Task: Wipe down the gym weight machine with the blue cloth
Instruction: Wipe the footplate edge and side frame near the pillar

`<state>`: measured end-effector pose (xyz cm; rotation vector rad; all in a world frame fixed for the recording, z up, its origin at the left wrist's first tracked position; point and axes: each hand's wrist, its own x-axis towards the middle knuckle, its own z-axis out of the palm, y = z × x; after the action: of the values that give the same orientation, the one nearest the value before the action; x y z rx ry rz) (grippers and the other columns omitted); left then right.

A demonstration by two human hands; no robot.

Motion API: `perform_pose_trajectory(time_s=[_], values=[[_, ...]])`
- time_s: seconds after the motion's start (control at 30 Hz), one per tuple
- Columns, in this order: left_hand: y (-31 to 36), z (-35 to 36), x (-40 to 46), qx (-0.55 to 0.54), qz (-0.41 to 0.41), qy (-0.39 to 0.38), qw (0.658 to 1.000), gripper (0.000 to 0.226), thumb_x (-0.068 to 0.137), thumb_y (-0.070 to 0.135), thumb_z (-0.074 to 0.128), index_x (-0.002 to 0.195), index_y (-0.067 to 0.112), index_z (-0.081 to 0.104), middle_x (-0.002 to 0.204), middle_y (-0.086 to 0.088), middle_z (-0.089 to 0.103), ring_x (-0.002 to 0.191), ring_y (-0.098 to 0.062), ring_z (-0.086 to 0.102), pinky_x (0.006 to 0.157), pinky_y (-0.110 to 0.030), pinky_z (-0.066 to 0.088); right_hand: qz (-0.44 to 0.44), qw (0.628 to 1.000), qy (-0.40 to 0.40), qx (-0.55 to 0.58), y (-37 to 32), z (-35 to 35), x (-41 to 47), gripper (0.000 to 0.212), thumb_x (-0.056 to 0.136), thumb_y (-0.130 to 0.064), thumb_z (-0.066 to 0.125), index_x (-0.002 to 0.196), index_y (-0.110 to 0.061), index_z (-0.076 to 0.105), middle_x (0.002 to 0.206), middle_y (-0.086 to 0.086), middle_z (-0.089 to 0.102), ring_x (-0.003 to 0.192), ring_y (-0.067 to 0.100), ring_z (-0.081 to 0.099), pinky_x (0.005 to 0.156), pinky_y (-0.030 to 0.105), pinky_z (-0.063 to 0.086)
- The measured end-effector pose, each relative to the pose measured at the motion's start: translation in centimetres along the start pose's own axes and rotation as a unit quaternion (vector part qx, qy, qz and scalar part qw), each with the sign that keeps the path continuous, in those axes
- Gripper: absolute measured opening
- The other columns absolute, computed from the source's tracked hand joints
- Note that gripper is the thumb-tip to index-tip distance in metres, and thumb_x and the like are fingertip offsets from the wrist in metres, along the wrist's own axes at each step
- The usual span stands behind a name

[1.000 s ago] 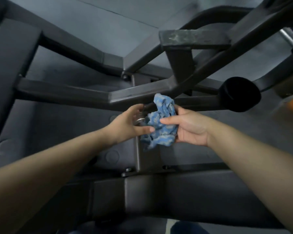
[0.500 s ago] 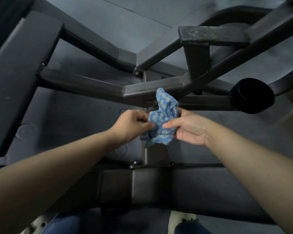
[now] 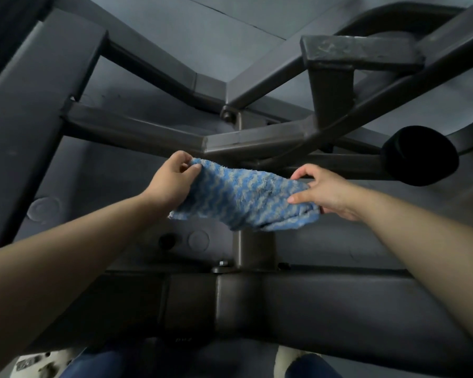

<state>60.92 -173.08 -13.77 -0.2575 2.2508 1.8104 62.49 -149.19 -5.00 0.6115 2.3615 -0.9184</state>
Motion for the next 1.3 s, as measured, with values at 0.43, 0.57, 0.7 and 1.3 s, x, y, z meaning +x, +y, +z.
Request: perform_pose_trajectory(time_s=[0.43, 0.57, 0.7, 1.3], values=[[1.4, 3.0, -1.7, 0.014, 0.154, -0.141, 0.978, 0.020, 0.086, 0.019, 0.063, 0.076, 0.026, 0.048, 0.065, 0.010, 0.051, 0.055, 0.004, 0.045, 0.060, -0.018, 0.038, 0.068, 0.983, -0.064, 0.160, -2.8, 3.2, -0.8, 0.011, 0.093, -0.012, 0.057, 0.084, -0.014, 0.049, 0.077, 0.005, 0.061, 0.057, 0.011, 0.060, 0.048, 0.022, 0.052], [1.3, 3.8, -2.6, 0.026, 0.153, -0.192, 0.969, 0.040, 0.070, 0.020, 0.081, 0.092, 0.013, 0.049, 0.084, 0.002, 0.058, 0.075, -0.009, 0.051, 0.072, -0.028, 0.045, 0.079, 0.930, -0.109, 0.342, -4.5, 4.0, -1.3, 0.003, 0.094, -0.006, 0.052, 0.094, -0.007, 0.056, 0.085, 0.010, 0.064, 0.066, 0.016, 0.064, 0.056, 0.026, 0.056], [0.9, 3.3, -2.2, 0.058, 0.161, -0.131, 0.976, 0.033, 0.067, 0.007, 0.068, 0.088, 0.018, 0.046, 0.081, 0.005, 0.058, 0.075, -0.014, 0.053, 0.068, -0.026, 0.043, 0.070, 0.963, -0.080, 0.249, -4.7, 3.7, -1.4, 0.010, 0.089, -0.004, 0.060, 0.084, -0.011, 0.055, 0.078, 0.006, 0.060, 0.068, 0.013, 0.058, 0.055, 0.023, 0.053], [1.9, 3.2, 0.4, 0.146, 0.106, -0.260, 0.949, 0.020, 0.079, 0.018, 0.071, 0.095, 0.022, 0.061, 0.089, 0.003, 0.065, 0.081, -0.010, 0.059, 0.070, -0.017, 0.044, -0.196, 0.952, -0.090, -0.216, -0.3, 3.3, 2.9, 0.020, 0.077, -0.006, 0.070, 0.088, -0.022, 0.065, 0.086, -0.002, 0.065, 0.080, 0.012, 0.058, 0.074, 0.026, 0.046]])
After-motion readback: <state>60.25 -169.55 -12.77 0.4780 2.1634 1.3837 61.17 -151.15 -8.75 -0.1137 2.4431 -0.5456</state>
